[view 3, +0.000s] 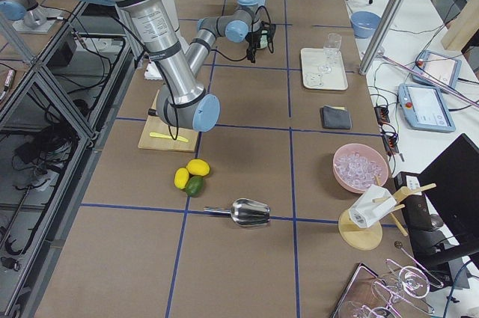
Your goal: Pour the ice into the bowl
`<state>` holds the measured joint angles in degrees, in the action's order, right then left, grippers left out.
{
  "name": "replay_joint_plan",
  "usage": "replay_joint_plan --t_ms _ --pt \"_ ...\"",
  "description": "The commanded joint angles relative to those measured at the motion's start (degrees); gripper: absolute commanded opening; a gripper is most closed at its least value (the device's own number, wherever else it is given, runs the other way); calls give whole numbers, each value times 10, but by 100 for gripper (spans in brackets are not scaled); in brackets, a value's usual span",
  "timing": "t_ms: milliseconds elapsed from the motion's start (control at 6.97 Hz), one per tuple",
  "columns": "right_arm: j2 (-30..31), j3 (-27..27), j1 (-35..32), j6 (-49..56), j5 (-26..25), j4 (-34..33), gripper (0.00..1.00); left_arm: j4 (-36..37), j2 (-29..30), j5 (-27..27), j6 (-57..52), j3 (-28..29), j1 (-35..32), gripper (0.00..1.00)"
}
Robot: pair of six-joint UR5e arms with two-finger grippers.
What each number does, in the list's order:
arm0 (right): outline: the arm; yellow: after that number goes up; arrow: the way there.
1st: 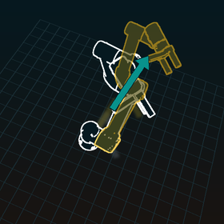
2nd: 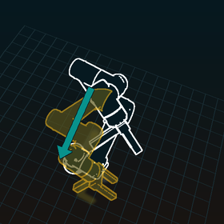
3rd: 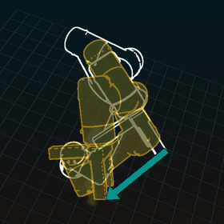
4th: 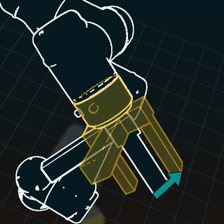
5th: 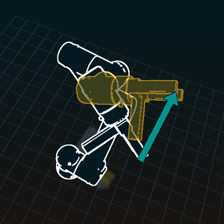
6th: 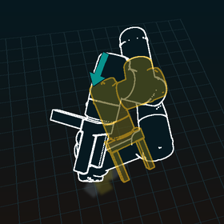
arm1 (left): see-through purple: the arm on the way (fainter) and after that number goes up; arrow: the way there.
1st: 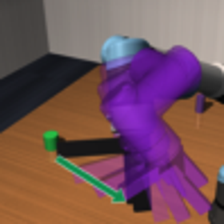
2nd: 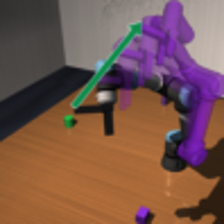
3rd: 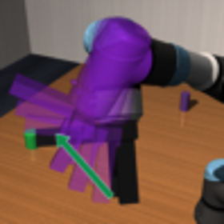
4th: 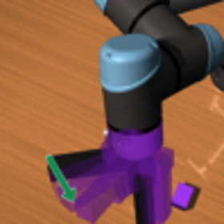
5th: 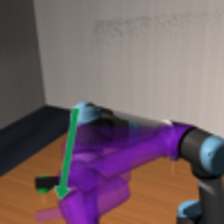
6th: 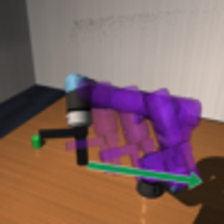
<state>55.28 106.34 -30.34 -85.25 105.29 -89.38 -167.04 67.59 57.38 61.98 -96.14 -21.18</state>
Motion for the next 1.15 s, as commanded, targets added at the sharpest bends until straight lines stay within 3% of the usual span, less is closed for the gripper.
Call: replay_joint_plan --t_ms 0,144,287,574,718,1005 --pt "0 -1 10 -3 -3 0 100 2 -30 38 -25 -36 -17 100" --pt "-8 -6 19 -4 -8 0 100 3 -50 100 -83 -78 -67 100" --pt "-21 -17 26 -4 -17 0 100 9 -45 156 -130 -84 -126 100" --pt "-76 -86 30 -4 -25 3 100 96 27 311 -204 -87 -234 100" --pt "-102 -120 33 -3 -35 5 100 148 72 361 -282 -85 -296 100" --pt "-188 -223 40 0 -39 10 100 242 117 416 -310 -77 -356 100"
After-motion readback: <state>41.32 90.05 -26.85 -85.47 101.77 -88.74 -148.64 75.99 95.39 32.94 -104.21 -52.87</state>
